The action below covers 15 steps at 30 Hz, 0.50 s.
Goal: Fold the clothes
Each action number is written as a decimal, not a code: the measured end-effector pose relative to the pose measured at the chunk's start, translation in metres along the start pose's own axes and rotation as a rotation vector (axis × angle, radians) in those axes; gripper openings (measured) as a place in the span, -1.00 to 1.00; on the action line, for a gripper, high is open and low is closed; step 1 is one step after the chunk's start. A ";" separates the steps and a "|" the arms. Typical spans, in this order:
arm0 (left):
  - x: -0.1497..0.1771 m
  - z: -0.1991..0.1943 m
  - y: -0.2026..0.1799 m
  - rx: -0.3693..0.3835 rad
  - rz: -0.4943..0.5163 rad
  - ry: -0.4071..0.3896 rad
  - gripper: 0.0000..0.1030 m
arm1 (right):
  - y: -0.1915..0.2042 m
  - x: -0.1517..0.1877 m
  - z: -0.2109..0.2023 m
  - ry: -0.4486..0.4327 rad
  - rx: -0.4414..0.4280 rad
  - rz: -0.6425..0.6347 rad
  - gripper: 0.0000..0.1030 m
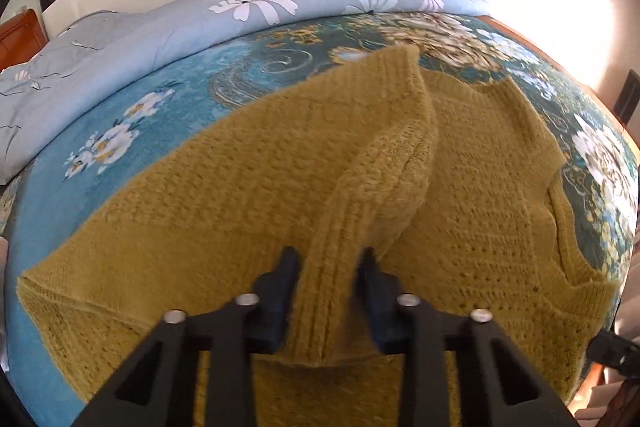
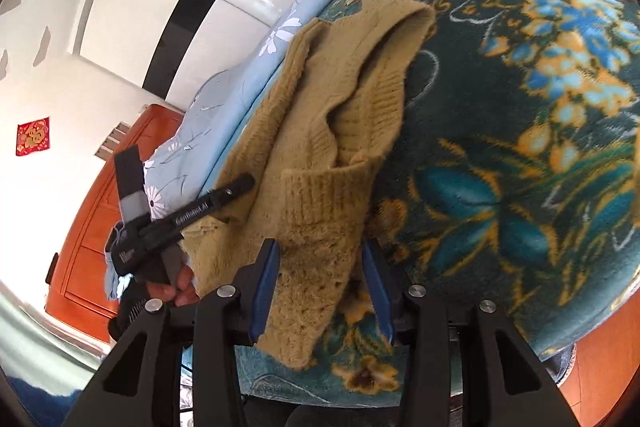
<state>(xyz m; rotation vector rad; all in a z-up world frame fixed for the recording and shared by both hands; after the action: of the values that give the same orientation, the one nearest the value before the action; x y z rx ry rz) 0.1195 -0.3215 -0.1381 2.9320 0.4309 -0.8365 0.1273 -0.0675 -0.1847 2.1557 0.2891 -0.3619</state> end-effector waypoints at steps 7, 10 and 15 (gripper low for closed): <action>-0.058 -0.030 0.094 -0.165 -0.089 -0.112 -0.63 | 0.001 0.009 -0.006 0.005 -0.012 0.007 -0.11; -0.084 -0.025 0.144 -0.247 -0.120 -0.093 -0.62 | -0.001 0.012 -0.005 0.005 -0.008 0.005 -0.11; -0.102 -0.007 0.182 -0.223 -0.194 -0.020 -0.39 | 0.000 0.016 -0.008 0.003 -0.013 0.004 -0.10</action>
<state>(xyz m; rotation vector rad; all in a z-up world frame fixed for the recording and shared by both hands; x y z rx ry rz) 0.0920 -0.5203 -0.0814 2.7061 0.7634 -0.7792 0.1434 -0.0602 -0.1860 2.1441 0.2882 -0.3540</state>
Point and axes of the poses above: each gripper's, at about its wrist camera, not at the fingertips, and z roughly the way its jaws point, y to its left, x to its underside, the point moved 10 cm from there along z, roughly the way its jaws point, and after that the axes turned 4 degrees about y, right-handed, at the moved point
